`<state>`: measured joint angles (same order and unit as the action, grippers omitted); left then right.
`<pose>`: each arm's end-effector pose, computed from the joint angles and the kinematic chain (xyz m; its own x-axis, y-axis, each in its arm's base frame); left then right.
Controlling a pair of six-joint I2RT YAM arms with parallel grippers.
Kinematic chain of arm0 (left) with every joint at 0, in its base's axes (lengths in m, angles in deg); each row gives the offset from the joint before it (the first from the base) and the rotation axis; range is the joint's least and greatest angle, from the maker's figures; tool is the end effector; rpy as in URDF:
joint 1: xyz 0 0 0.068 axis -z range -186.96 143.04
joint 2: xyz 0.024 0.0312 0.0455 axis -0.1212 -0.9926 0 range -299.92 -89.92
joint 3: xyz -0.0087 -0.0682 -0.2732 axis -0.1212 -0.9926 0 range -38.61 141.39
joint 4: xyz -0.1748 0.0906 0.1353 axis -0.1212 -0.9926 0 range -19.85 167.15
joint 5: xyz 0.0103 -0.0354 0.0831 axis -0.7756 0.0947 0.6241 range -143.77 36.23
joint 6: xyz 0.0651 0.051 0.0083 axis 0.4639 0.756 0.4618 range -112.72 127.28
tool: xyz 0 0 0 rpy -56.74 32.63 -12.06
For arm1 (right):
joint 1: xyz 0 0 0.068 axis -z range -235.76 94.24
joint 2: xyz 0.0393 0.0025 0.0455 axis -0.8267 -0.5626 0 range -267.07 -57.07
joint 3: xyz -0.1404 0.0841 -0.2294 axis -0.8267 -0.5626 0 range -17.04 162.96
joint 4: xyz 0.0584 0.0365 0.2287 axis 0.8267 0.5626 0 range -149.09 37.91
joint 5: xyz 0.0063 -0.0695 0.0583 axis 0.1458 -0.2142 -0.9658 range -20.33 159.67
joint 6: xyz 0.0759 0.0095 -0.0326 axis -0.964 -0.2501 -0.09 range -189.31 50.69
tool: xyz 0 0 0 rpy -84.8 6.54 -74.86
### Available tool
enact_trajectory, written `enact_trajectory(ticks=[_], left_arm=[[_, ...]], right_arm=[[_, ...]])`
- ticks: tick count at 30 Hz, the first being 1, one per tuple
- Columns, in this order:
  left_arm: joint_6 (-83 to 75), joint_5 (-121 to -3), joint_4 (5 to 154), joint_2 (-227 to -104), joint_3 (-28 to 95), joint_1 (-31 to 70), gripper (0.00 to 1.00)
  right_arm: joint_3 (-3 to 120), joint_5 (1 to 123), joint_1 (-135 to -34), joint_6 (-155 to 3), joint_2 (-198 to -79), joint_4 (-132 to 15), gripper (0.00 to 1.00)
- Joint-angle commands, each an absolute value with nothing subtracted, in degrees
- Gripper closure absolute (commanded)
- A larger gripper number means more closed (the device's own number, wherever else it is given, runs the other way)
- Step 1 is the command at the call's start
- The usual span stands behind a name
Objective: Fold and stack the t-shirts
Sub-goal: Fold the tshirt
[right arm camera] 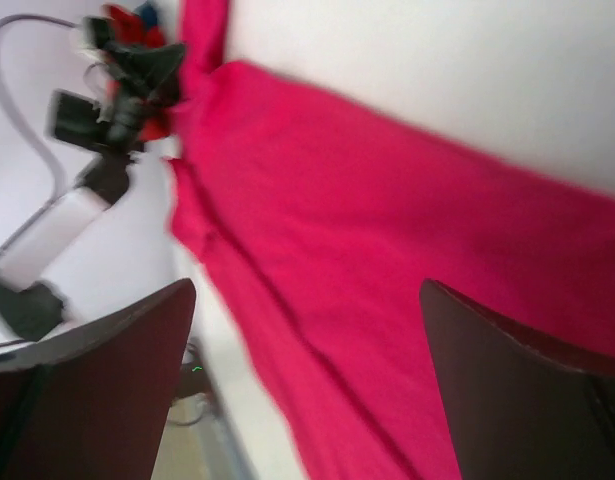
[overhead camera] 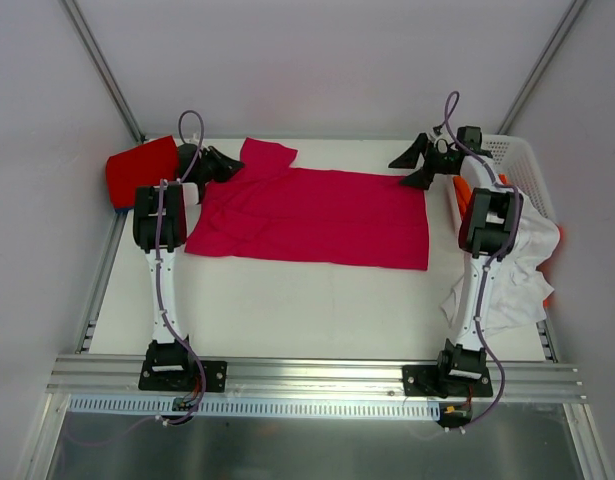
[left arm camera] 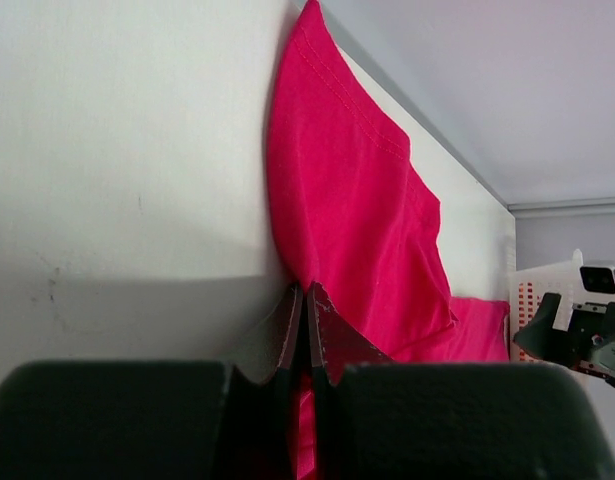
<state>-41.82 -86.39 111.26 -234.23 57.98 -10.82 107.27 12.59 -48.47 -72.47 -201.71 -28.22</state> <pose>0.5675 -0.0010 0.1182 -0.5059 -0.6722 -0.5406 0.1279 0.5613 -0.8177 0.5451 -0.0082 0.1629 -0.7968 0.1322 -0.5896 -0.4094 0.5995 0.6877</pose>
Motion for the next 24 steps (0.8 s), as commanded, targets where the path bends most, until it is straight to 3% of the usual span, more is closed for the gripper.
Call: enact_trajectory(ticks=[1,4,6,11,14,15,18,21,24], left_arm=[[-41.6,-87.1,113.5,-231.3,56.9,-11.5,1.0],[-41.7,-87.1,113.6,-231.3,56.8,-11.4,1.0],[-41.7,-87.0,113.9,-231.2,56.6,-11.5,1.0],[-41.8,-87.1,114.4,-231.0,56.1,-11.5,1.0],[-41.7,-87.1,114.4,-231.1,56.2,-11.5,1.0],[-41.8,-87.1,114.4,-231.1,56.2,-11.4,1.0],[-41.7,-87.1,114.3,-231.1,56.2,-11.5,1.0],[-41.7,-87.1,114.4,-231.0,56.1,-11.5,1.0],[-41.7,-87.1,114.5,-231.0,56.1,-11.5,1.0]], right_arm=[[97.8,-1.3,-48.7,-91.9,-190.3,-57.7,0.01],[107.4,2.6,-50.5,-83.7,-188.6,-48.3,0.01],[121.8,8.1,-51.6,-76.8,-191.0,-34.3,0.01],[122.3,9.2,-52.0,-75.8,-197.0,-34.8,0.01],[125.1,27.3,-53.0,-62.8,-199.9,-19.0,0.01],[126.0,42.8,-54.3,-60.5,-200.3,-11.7,0.01],[127.0,69.4,-55.4,-59.5,-200.3,-5.3,0.0],[123.3,81.1,-55.4,-58.9,-197.4,-4.5,0.0],[119.0,82.2,-55.4,-58.2,-196.3,-3.5,0.01]])
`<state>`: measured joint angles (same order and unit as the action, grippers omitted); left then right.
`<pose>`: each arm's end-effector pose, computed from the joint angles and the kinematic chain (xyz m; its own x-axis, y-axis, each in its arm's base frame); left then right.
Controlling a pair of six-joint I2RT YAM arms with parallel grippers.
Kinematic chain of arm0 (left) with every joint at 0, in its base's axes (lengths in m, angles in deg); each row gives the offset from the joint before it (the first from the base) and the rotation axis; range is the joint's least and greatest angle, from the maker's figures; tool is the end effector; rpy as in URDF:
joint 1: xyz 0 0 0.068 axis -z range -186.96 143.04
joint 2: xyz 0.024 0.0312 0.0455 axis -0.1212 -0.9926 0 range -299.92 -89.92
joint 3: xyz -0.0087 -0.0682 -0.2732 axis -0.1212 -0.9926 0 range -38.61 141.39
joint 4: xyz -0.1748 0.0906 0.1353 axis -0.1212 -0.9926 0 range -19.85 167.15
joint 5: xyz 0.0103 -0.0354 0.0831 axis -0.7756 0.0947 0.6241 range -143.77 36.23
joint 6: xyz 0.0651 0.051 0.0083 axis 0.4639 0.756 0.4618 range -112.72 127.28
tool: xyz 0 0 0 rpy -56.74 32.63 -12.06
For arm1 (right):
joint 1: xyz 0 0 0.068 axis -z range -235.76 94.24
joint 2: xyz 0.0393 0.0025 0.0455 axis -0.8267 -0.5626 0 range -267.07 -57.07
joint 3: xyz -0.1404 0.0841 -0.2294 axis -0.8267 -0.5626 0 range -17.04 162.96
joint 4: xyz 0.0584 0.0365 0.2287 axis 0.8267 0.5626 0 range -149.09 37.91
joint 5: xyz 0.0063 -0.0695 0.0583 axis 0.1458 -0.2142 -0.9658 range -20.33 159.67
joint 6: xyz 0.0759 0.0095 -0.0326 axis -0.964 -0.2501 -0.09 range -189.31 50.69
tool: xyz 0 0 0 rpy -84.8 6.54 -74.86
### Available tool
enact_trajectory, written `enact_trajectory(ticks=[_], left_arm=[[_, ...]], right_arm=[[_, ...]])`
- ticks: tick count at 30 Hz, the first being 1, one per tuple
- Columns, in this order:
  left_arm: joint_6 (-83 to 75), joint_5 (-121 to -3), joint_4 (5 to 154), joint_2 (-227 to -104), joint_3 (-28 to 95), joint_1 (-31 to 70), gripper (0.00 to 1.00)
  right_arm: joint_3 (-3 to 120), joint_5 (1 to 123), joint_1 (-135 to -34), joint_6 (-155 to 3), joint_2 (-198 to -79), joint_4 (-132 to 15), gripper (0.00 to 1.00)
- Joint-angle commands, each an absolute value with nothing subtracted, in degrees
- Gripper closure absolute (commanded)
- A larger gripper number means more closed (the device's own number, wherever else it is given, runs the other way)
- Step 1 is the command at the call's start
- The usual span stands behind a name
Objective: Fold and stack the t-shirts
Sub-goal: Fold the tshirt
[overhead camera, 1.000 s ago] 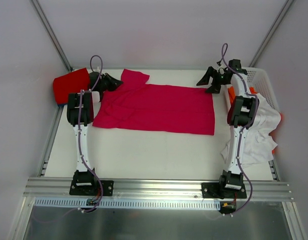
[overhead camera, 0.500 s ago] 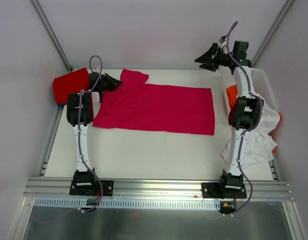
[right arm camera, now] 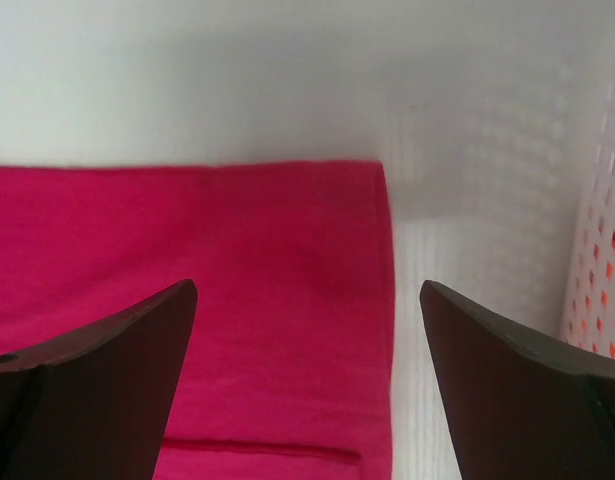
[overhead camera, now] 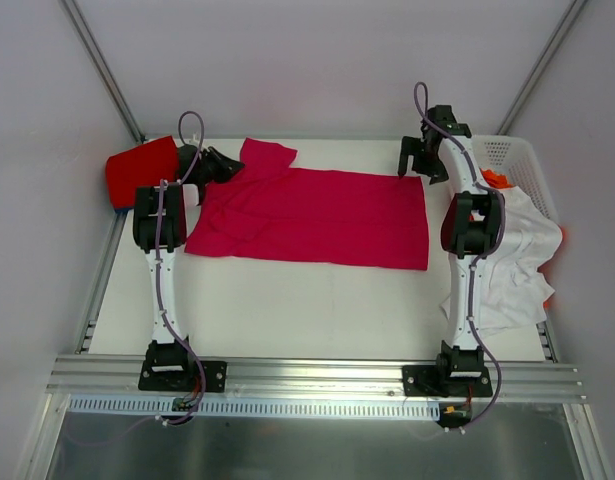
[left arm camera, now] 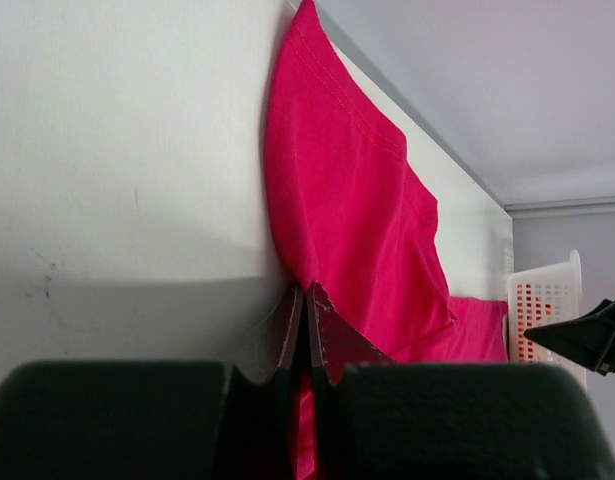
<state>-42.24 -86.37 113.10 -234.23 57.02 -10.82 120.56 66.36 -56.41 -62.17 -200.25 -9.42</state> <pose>0.5659 -0.0011 0.1170 -0.4984 -0.6759 -0.5430 0.1365 0.5573 -0.8190 0.5477 0.0105 0.1952 -0.8098 -0.1333 -0.5714 -0.1459 0.9890 -0.0238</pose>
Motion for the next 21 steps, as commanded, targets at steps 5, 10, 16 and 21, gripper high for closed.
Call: enact_trajectory(ticks=[5,10,16,21], left_arm=[[-41.8,-86.9,114.6,-230.9,56.0,-11.5,1.0],[-41.8,-86.6,114.9,-230.7,55.5,-11.5,1.0],[-41.9,-86.7,115.3,-230.6,55.3,-11.5,1.0],[-41.9,-86.6,115.7,-230.5,54.8,-11.4,1.0]], right_arm=[[115.0,82.3,-55.7,-59.3,-197.4,-1.0,0.01],[114.6,82.5,-57.9,-59.8,-199.2,-2.4,0.01],[114.7,83.1,-59.5,-60.6,-201.0,-5.1,0.0],[118.0,84.2,-59.2,-60.3,-202.3,-7.3,0.01]])
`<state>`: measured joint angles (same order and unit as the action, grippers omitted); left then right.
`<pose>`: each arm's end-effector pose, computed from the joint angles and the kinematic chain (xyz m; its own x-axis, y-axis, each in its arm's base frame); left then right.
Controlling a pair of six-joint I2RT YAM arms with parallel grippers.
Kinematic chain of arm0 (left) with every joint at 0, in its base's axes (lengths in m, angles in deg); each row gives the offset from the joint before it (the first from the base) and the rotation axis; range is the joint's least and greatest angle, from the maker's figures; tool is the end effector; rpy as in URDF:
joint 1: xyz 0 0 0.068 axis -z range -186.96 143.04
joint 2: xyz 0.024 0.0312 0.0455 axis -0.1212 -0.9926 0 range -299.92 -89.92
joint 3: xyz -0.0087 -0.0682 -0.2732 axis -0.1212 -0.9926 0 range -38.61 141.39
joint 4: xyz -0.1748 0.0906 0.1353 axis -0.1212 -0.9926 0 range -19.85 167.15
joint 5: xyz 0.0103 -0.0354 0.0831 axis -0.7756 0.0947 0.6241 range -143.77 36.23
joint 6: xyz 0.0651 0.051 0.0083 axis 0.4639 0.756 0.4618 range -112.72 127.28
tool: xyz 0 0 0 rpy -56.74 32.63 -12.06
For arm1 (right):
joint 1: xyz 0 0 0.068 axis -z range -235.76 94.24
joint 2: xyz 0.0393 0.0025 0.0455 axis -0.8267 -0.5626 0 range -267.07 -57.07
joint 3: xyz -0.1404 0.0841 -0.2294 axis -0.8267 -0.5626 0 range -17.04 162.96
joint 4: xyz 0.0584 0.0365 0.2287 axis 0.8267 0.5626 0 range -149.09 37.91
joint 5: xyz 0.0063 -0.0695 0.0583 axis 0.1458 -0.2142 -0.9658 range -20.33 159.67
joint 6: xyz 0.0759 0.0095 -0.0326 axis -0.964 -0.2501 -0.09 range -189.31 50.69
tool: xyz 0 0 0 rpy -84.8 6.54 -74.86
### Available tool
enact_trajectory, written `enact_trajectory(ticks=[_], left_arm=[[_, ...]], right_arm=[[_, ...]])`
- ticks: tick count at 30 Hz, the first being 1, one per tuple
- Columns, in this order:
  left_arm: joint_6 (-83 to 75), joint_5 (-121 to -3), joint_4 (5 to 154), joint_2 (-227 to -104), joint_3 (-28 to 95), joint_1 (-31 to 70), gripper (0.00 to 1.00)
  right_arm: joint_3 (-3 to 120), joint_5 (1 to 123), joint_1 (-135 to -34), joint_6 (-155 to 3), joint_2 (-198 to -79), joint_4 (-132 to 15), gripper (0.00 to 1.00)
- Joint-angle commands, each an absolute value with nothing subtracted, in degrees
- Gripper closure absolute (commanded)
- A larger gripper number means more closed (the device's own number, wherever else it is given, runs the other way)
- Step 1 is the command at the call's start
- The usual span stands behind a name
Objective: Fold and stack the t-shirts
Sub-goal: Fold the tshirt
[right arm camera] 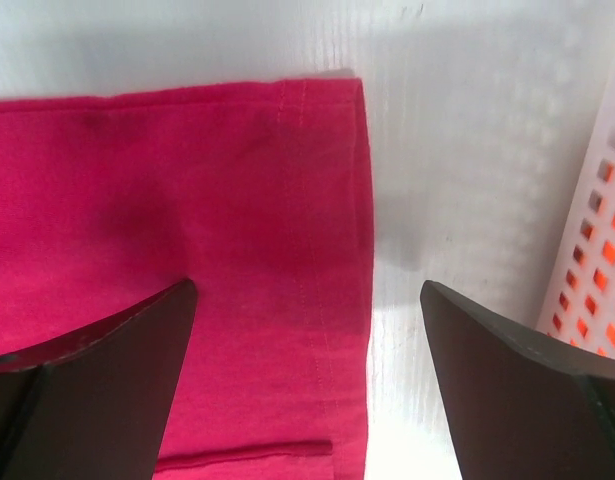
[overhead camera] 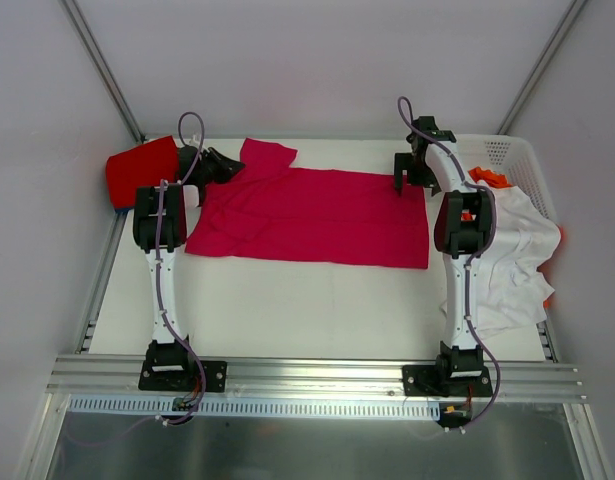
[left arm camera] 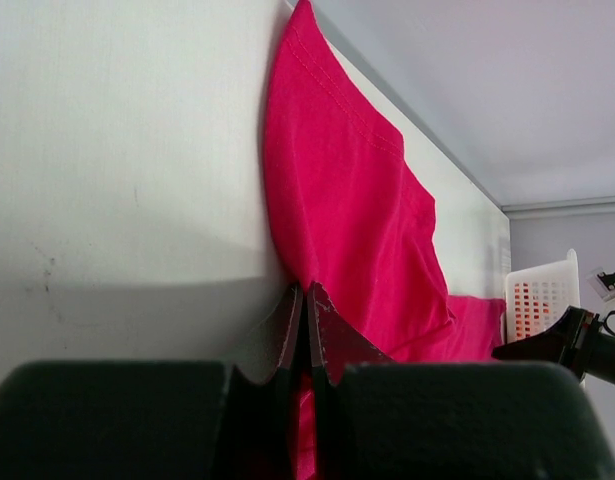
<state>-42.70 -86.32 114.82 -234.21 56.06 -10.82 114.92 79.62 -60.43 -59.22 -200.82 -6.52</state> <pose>0.5642 -0.0012 0.1158 -0.4915 -0.6801 -0.5439 0.1432 0.5529 -0.8208 0.5309 0.0308 0.1576 -0.8837 -0.2453 -0.3987 -0.1629 0.9596 -0.2292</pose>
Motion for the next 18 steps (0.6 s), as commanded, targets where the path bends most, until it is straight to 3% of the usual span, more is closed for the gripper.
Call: enact_trajectory(ticks=[1,11,18], left_arm=[[-41.9,-86.6,115.7,-230.5,54.8,-11.4,1.0],[-41.9,-86.6,115.7,-230.5,54.9,-11.4,1.0],[-41.9,-86.7,115.6,-230.6,55.1,-11.5,1.0]], right_arm=[[118.6,83.6,-59.2,-60.0,-202.5,-8.1,0.01],[118.6,79.7,-59.1,-58.2,-204.3,-12.5,0.0],[113.7,79.4,-59.1,-58.6,-197.3,-14.6,0.01]])
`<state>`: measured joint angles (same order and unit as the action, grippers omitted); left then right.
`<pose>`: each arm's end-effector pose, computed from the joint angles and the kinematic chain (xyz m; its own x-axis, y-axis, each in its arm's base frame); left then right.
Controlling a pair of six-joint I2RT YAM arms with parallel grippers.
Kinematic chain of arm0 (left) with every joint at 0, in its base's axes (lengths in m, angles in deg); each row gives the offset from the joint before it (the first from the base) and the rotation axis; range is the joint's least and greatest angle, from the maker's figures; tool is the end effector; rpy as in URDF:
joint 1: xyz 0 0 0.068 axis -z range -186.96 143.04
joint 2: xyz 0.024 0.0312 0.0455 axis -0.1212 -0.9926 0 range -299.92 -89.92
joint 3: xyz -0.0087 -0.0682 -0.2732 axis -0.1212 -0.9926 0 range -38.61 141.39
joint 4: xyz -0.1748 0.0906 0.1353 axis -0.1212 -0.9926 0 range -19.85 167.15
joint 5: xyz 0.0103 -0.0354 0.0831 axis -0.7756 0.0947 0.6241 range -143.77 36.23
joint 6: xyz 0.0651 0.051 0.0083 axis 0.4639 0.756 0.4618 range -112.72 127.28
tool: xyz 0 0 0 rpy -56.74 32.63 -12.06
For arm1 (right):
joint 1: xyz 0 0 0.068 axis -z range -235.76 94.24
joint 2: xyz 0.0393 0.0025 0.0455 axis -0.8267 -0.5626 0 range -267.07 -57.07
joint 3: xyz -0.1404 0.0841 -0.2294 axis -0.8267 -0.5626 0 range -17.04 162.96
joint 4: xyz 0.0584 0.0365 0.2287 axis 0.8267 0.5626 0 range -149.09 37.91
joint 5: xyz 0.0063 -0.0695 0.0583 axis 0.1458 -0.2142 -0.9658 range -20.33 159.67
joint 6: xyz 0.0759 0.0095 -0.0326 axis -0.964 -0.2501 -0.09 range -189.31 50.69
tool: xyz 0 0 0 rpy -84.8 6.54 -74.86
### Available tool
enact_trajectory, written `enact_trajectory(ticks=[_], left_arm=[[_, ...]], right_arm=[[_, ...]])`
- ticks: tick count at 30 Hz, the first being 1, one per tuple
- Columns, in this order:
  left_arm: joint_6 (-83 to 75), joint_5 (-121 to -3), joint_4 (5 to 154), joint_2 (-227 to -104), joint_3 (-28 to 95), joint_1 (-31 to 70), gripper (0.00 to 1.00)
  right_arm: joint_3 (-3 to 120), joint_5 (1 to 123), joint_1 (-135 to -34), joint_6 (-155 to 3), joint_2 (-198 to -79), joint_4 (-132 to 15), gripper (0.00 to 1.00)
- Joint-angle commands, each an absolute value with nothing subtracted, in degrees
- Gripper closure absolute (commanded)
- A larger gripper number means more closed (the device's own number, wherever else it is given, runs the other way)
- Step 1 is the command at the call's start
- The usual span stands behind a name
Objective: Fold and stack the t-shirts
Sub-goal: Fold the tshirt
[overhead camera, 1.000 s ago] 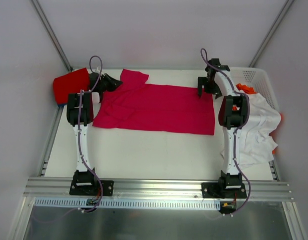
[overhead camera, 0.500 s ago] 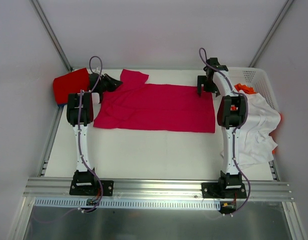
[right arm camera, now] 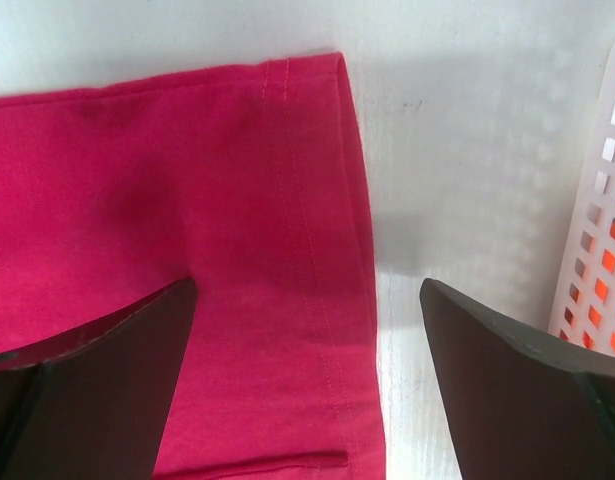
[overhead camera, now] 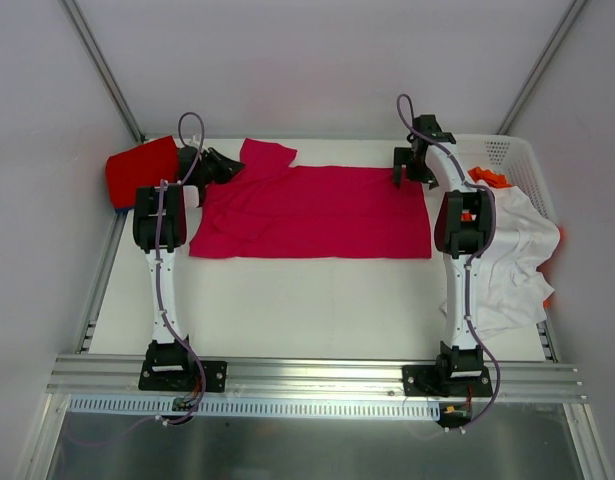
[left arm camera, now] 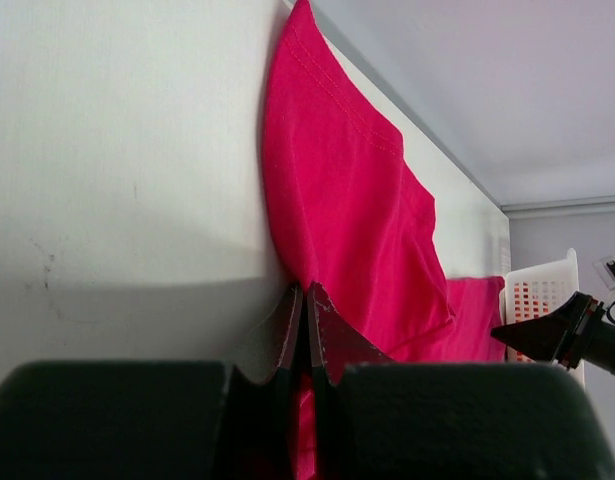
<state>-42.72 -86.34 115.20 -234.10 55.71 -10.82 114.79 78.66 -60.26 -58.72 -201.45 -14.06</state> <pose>0.5634 -0.0012 0.1157 -0.4905 -0.6801 -0.5449 0.1452 0.5527 -0.8206 0.5479 0.0318 0.1603 -0.8284 -0.2472 -0.5027 -0.1487 0.9622 -0.2283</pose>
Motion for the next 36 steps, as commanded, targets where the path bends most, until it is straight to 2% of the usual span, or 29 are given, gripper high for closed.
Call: enact_trajectory(ticks=[1,10,16,20,23,28,36], left_arm=[[-41.9,-86.7,115.5,-230.6,55.1,-11.5,1.0],[-42.0,-86.7,115.2,-230.8,55.6,-11.6,1.0],[-41.9,-86.7,115.2,-230.8,55.6,-11.5,1.0],[-41.9,-86.7,115.4,-230.7,55.4,-11.5,1.0],[-41.9,-86.7,115.3,-230.8,55.6,-11.5,1.0],[-41.9,-86.7,115.3,-230.8,55.6,-11.5,1.0],[-41.9,-86.6,115.6,-230.6,55.3,-11.5,1.0]], right_arm=[[113.9,79.3,-59.1,-58.7,-196.0,-14.4,0.01],[113.0,77.3,-59.1,-60.4,-189.7,-15.0,0.01],[120.4,72.7,-58.8,-61.5,-198.3,-15.4,0.01],[130.6,66.2,-57.3,-64.9,-206.7,-14.0,0.01],[124.3,62.6,-56.3,-67.9,-204.9,-22.0,0.0],[129.9,60.5,-56.0,-69.1,-207.8,-18.1,0.0],[126.0,60.7,-56.0,-70.5,-204.9,-15.5,0.01]])
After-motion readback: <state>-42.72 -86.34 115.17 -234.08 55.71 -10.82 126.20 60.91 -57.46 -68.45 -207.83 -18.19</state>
